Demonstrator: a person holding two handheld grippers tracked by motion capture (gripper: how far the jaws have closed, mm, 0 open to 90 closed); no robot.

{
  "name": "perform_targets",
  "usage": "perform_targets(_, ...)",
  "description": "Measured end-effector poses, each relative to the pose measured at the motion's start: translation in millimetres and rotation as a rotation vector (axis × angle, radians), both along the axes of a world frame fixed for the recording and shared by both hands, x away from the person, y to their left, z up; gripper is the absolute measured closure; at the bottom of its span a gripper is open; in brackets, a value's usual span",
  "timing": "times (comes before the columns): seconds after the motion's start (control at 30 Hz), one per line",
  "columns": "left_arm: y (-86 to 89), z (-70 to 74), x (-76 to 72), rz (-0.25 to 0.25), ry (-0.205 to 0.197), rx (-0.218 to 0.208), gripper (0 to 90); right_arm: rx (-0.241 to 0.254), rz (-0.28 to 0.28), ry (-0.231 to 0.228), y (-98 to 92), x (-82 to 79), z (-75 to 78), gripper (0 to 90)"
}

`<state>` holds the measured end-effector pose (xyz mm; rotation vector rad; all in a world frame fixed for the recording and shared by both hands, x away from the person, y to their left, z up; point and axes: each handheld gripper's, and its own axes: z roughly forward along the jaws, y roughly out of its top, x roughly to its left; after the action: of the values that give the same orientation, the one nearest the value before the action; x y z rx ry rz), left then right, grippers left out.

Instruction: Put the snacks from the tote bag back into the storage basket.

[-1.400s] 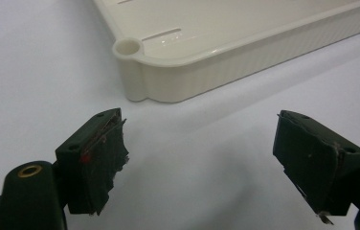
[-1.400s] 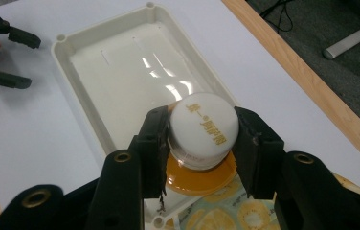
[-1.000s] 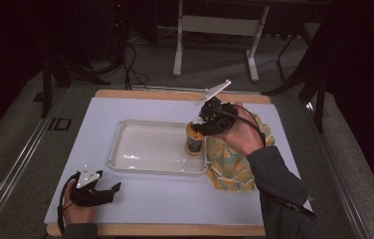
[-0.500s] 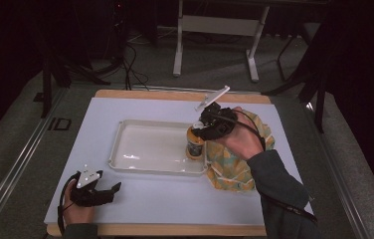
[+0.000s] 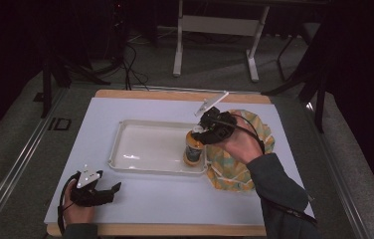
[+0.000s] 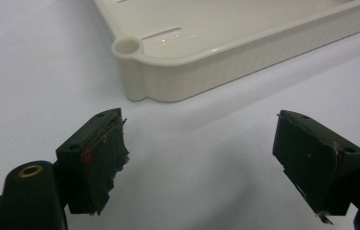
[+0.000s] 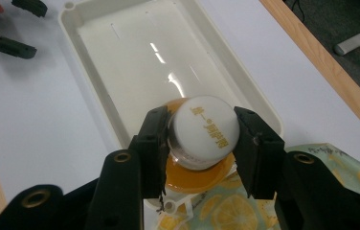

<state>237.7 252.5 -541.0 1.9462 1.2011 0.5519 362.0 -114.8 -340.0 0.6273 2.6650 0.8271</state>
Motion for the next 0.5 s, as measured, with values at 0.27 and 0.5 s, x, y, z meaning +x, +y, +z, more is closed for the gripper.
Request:
perform_targets(0.27,0.2,0.0,0.0,-0.001,-0.001,-0.001,18.7,-0.002,0.008,-0.003,-0.6,-1.4,-3.4,58.5)
perform_targets(0.5,0.1,0.0,0.1,0.000,0.000,-0.001,18.7,-0.005,0.016,-0.002,-1.9,-2.8,-7.2,58.6)
